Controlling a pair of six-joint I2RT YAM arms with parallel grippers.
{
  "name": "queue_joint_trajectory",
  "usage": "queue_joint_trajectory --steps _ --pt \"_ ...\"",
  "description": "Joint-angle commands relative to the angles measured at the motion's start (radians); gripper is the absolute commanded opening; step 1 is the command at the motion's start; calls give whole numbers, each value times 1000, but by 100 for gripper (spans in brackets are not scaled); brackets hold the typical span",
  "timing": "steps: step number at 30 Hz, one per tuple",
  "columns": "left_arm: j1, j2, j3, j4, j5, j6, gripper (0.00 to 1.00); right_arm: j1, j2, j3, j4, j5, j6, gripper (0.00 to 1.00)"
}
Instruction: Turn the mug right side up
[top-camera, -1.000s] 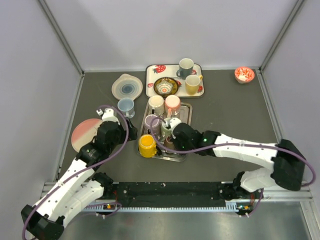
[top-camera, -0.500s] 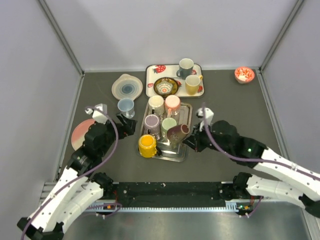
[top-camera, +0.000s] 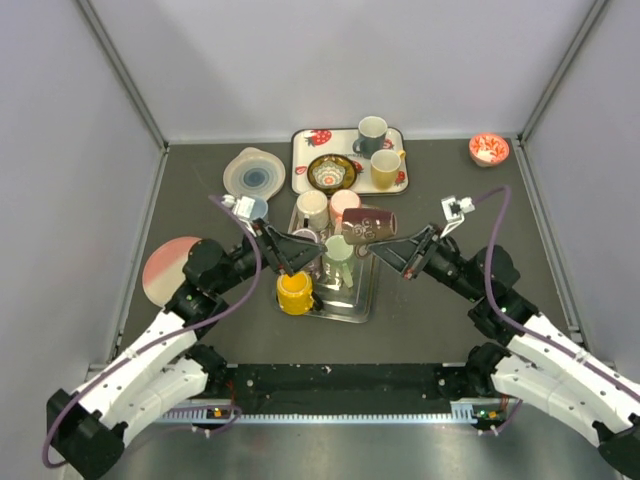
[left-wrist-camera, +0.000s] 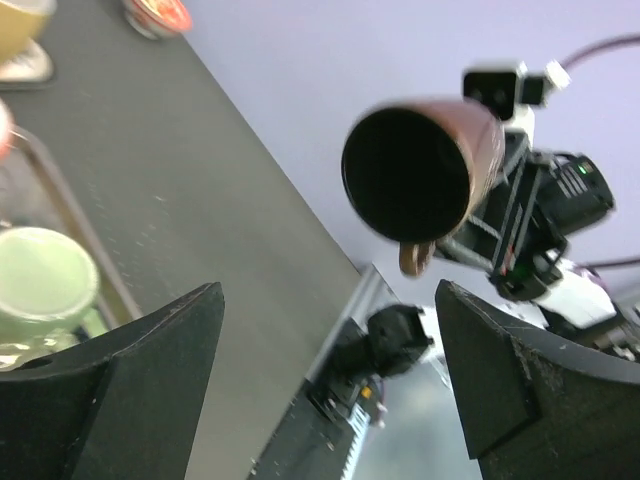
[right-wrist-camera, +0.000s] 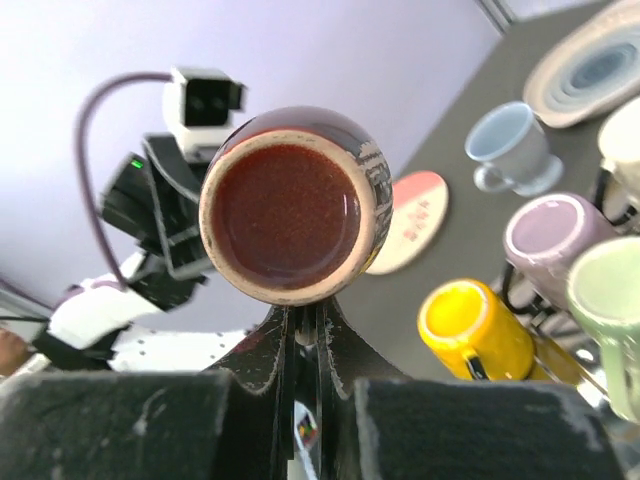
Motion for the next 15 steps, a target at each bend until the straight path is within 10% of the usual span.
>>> queue_joint_trajectory --steps 1,15 --pt "-60 56 -12 271 117 -71 91 -69 12 -49 433 -91 211 0" --pt "-139 259 60 522 96 -107 82 -84 116 -68 583 -125 284 0"
